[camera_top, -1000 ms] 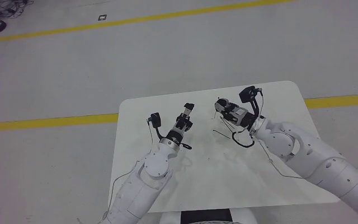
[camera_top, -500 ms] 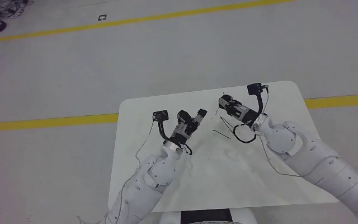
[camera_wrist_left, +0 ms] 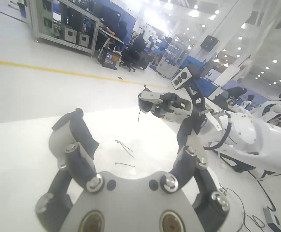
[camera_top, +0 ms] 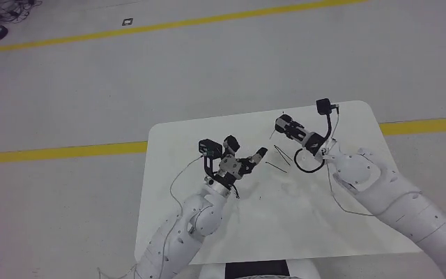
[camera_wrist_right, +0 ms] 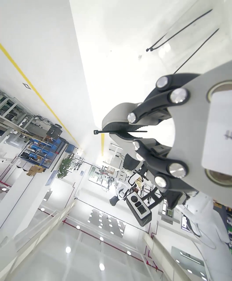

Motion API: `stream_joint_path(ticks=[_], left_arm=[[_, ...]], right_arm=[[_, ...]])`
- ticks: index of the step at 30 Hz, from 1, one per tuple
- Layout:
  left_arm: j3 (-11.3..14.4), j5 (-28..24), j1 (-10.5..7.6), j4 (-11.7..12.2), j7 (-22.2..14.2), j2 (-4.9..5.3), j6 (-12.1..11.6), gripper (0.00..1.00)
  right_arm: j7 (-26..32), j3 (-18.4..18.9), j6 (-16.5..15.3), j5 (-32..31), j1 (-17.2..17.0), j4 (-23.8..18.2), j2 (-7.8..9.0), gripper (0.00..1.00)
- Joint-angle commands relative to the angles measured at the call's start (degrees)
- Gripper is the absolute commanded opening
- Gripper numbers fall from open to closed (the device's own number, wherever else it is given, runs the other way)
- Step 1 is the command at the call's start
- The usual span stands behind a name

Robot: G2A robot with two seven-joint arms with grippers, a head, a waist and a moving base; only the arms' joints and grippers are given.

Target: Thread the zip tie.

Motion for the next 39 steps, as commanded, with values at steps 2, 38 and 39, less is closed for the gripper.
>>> stream_joint_path(ticks=[2,38,39], left_arm=[[0.0,0.0,0.00,0.0,0.0,0.00,0.0,1.00],[8.2,22.8,-4.53,4.4,4.1,-2.05,11.1,1.00],[8.1,22.5,-4.51,4.6,3.8,-2.08,11.2,1.00]], right_arm=[[0.0,0.0,0.0,0.0,0.0,0.0,0.00,0.00],[1.1,1.4,-2.2,9.4,-1.0,3.0,-3.74,0.00],[1.3,1.5,-2.3,9.5,-1.2,2.6,-3.86,0.00]])
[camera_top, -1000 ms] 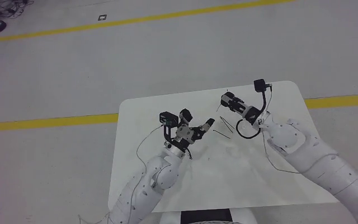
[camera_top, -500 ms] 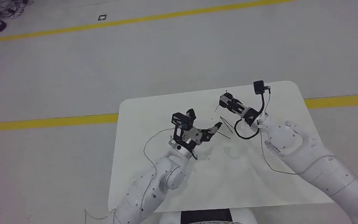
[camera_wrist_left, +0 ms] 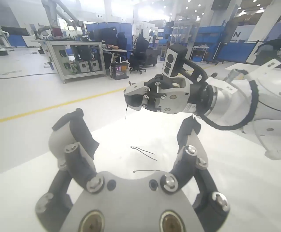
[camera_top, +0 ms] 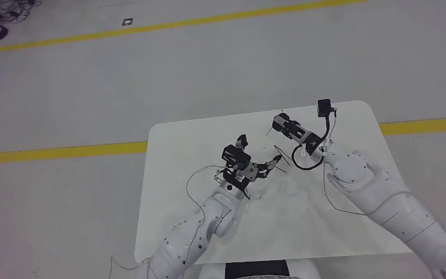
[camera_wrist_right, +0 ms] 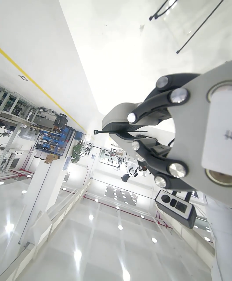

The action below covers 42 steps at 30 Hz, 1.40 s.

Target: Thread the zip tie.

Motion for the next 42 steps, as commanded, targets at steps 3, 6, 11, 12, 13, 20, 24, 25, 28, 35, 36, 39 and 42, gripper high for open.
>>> stream_joint_path(ticks=[3,6,11,12,13,20,24,25,28,35,36,39,42], left_arm=[[0.0,-1.1,0.04,0.9,-0.1,-0.26,-0.5,1.00],[0.1,-1.9,0.05,1.9,1.1,-0.53,-1.0,1.00],[0.0,-3.3,-0.24,3.5,3.2,-1.05,-0.6,1.00],[0.2,-3.3,-0.36,3.7,3.5,-1.11,-1.0,1.00],[0.2,-3.3,-0.36,3.7,3.5,-1.11,-1.0,1.00],[0.2,-3.4,-0.33,3.6,3.4,-1.12,-1.1,1.00],[-0.2,-1.7,-0.45,3.5,3.4,-1.15,-0.7,1.00],[-0.2,-1.1,-0.45,3.4,3.5,-1.17,-0.4,1.00],[-0.1,1.1,-0.70,3.6,3.4,-1.24,0.4,1.00],[0.1,4.2,-0.89,3.8,3.6,-1.58,2.2,0.47],[0.1,4.2,-0.90,3.8,3.6,-1.63,2.2,0.43],[0.0,4.2,-0.94,4.1,3.5,-1.79,2.4,0.36],[-0.1,4.3,-0.90,4.3,3.5,-1.94,2.4,0.33]], right_arm=[[0.8,0.4,-0.6,0.4,-0.6,-1.0,-0.53,0.00],[2.1,0.8,-1.8,1.9,-1.0,-0.9,-0.97,0.00],[4.3,1.9,-1.8,3.3,-1.8,-1.2,-1.57,0.00],[4.7,2.1,-1.8,3.8,-1.9,-1.3,-1.70,0.00],[5.2,2.4,-1.8,4.3,-2.1,-1.3,-1.82,0.00],[5.7,3.4,-1.8,4.7,-2.5,-1.4,-2.05,0.00],[5.2,3.5,-1.0,3.4,-2.9,-2.0,-2.20,0.00],[5.1,3.6,-0.9,3.1,-3.1,-2.2,-2.29,0.00],[5.3,3.9,-0.8,2.5,-3.6,-2.7,-2.57,0.00],[6.0,4.9,-1.1,0.9,-4.5,-2.9,-3.14,0.00],[6.2,5.0,-1.1,0.7,-4.6,-2.9,-3.21,0.00],[6.5,5.4,-1.3,0.2,-4.9,-2.9,-3.45,0.00],[6.8,5.9,-1.6,0.0,-5.3,-3.0,-3.68,0.00]])
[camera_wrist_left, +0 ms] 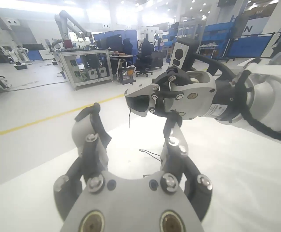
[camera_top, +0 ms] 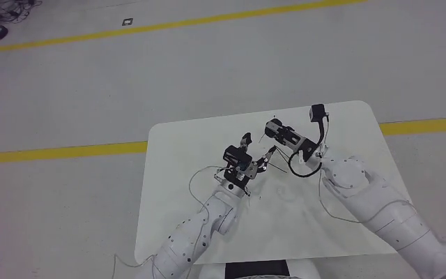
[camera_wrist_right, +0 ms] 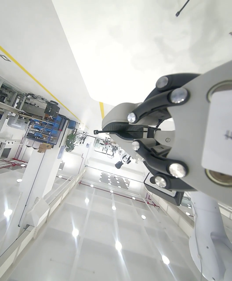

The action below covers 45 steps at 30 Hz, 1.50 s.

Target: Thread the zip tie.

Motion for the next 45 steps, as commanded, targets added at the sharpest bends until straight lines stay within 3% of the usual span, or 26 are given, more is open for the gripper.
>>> stream_joint_path(ticks=[1,17,21,25,29,35,36,37,39,45], left_arm=[[-0.1,0.0,0.06,0.1,0.0,-0.07,0.1,0.32],[-0.9,0.4,0.60,0.4,-0.8,-0.52,-0.5,0.29],[-1.1,0.5,0.75,0.3,-0.9,-0.62,-0.6,0.21],[-1.3,0.6,0.89,0.3,-1.0,-0.70,-0.8,0.06],[-1.5,0.7,0.99,0.3,-1.1,-0.78,-1.1,0.00],[-1.9,0.1,1.15,0.5,-1.5,-0.93,-1.5,0.00],[-2.0,-0.2,1.23,0.5,-1.6,-0.95,-1.7,0.00],[-2.2,-0.8,1.39,0.4,-1.8,-0.95,-2.0,0.00],[-2.6,-2.1,1.59,0.1,-2.7,-0.92,-3.1,0.00],[-5.9,-8.9,3.04,-2.3,-6.6,-0.18,-9.8,0.00]], right_arm=[[0.2,0.3,-0.2,-0.1,-0.2,0.0,-0.12,0.00],[3.9,2.0,-0.1,-1.8,-1.4,-0.5,-1.24,0.00],[4.4,2.3,0.2,-2.2,-1.5,-0.5,-1.53,0.00],[4.8,2.6,0.5,-2.9,-1.6,-0.5,-1.80,0.00],[5.1,2.9,0.8,-3.5,-1.7,-0.5,-2.06,0.00],[6.4,3.3,1.5,-4.5,-1.8,-0.4,-2.40,0.00],[6.6,3.3,1.8,-4.7,-1.8,-0.4,-2.45,0.73],[6.8,3.4,2.0,-4.9,-1.8,-0.4,-2.52,1.00],[7.0,3.6,1.9,-5.2,-1.9,-0.3,-2.60,1.00],[8.1,6.7,-0.1,-7.5,-3.0,1.1,-2.15,1.00]])
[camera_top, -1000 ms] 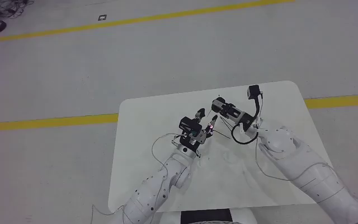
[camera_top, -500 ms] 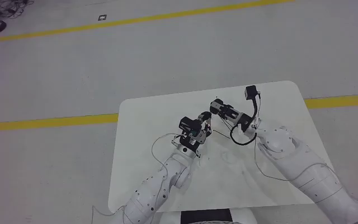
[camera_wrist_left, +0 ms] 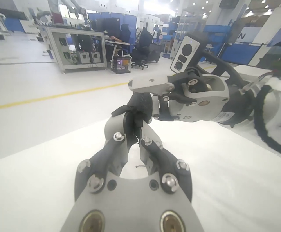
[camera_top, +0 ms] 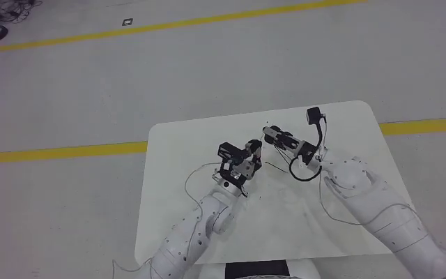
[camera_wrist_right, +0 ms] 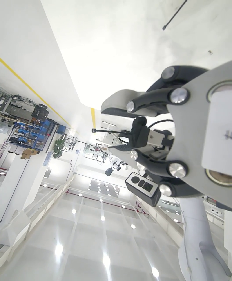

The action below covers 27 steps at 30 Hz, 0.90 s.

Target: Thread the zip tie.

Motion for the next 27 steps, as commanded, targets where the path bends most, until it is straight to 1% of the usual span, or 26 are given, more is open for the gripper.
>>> stream_joint_path(ticks=[1,2,4,5,6,9,12,15,16,18,27], left_arm=[[-1.3,-2.1,0.72,-1.1,-1.5,0.36,-2.6,0.00],[-2.1,-4.0,1.22,-1.8,-2.5,0.58,-4.5,0.00],[-3.2,-6.1,1.81,-2.5,-4.2,0.93,-7.1,0.00],[-3.5,-7.9,2.11,-2.6,-6.1,1.11,-9.5,0.00],[-4.6,-10.8,2.27,-2.5,-7.9,1.36,-11.9,0.00],[-6.6,-13.7,2.49,-2.2,-12.7,2.03,-15.5,0.00],[-7.9,-17.7,3.28,-2.5,-15.2,2.40,-17.5,0.00],[-8.6,-21.2,3.86,-2.8,-16.8,2.61,-19.0,0.00],[-8.7,-22.8,4.08,-2.8,-18.3,2.71,-19.8,0.00],[-8.8,-24.9,4.08,-2.9,-21.0,2.86,-20.1,0.00],[-8.8,-24.9,4.08,-2.9,-21.0,2.86,-20.1,0.00]], right_arm=[[0.4,1.3,-0.5,-0.5,-0.5,0.4,0.21,1.00],[0.6,2.1,-0.5,-1.0,-0.8,0.4,0.35,1.00],[0.9,3.2,-0.5,-1.8,-1.2,0.3,0.54,1.00],[1.0,3.8,-0.5,-2.5,-1.5,0.2,0.65,1.00],[1.3,4.5,-0.5,-3.6,-1.7,0.0,0.79,1.00],[2.6,6.0,-0.5,-6.3,-2.4,-1.2,1.12,1.00],[4.5,7.2,-0.5,-7.6,-2.9,-1.8,1.38,1.00],[5.2,7.6,-0.5,-8.5,-3.0,-2.1,1.49,1.00],[5.2,7.6,-0.5,-8.5,-3.0,-2.1,1.49,1.00],[5.2,7.6,-0.5,-8.5,-3.0,-2.1,1.49,1.00],[5.2,7.6,-0.5,-8.5,-3.0,-2.1,1.49,1.00]])
